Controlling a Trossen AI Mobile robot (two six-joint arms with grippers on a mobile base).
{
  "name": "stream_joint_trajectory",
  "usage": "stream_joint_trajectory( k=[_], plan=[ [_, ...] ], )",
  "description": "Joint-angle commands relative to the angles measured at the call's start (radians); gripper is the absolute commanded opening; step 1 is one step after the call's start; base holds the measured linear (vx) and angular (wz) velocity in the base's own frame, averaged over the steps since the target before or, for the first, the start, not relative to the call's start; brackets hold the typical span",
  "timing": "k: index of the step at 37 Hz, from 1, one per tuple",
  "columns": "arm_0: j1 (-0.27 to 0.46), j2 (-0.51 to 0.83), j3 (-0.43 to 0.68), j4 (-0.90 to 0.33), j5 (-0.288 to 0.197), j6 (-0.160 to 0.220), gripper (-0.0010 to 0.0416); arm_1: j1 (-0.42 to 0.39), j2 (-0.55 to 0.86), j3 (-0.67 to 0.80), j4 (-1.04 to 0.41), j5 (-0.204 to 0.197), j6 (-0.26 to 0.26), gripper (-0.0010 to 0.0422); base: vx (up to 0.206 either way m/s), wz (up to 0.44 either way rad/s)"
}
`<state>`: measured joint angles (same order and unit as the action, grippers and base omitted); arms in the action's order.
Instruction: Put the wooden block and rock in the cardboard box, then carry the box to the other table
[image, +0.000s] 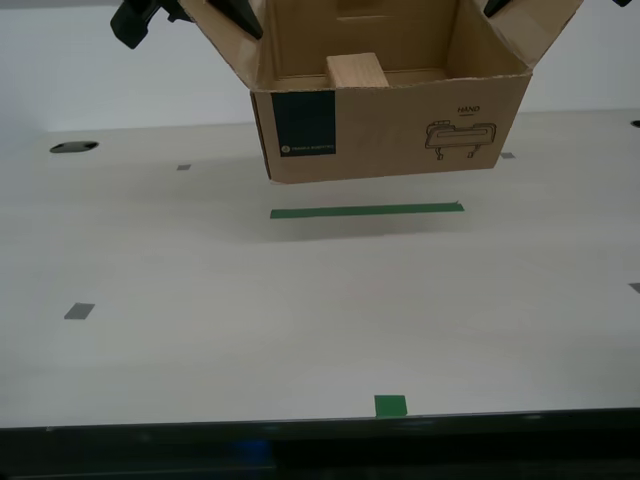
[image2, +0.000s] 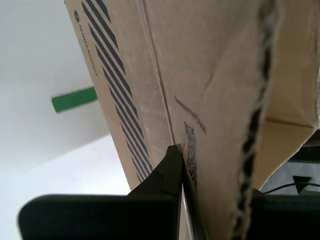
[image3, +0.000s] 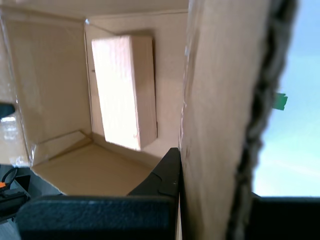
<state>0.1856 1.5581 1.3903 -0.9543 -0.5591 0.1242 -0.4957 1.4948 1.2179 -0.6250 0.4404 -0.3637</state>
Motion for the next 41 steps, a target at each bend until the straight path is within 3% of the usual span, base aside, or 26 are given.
stream_joint_trajectory(
  k=[1, 7, 19, 41],
  plan=[
    [0.001, 0.0, 0.002, 0.01, -0.012, -0.004, -0.0001, -0.001, -0.026, -0.035, 0.005, 0.012, -0.012, -0.0001, -0.068, -0.007],
    [0.001, 0.0, 0.002, 0.006, -0.012, -0.005, -0.0001, -0.01, -0.067, -0.055, 0.008, 0.007, -0.02, -0.0001, -0.074, 0.002],
    [0.001, 0.001, 0.002, -0.005, -0.012, -0.004, -0.0001, -0.01, -0.086, -0.055, 0.009, -0.023, -0.122, -0.0001, -0.09, 0.008],
    [0.003, 0.0, 0.002, -0.023, -0.012, 0.006, -0.0001, -0.01, -0.089, -0.055, 0.014, -0.024, -0.108, -0.0001, -0.117, -0.002]
  ],
)
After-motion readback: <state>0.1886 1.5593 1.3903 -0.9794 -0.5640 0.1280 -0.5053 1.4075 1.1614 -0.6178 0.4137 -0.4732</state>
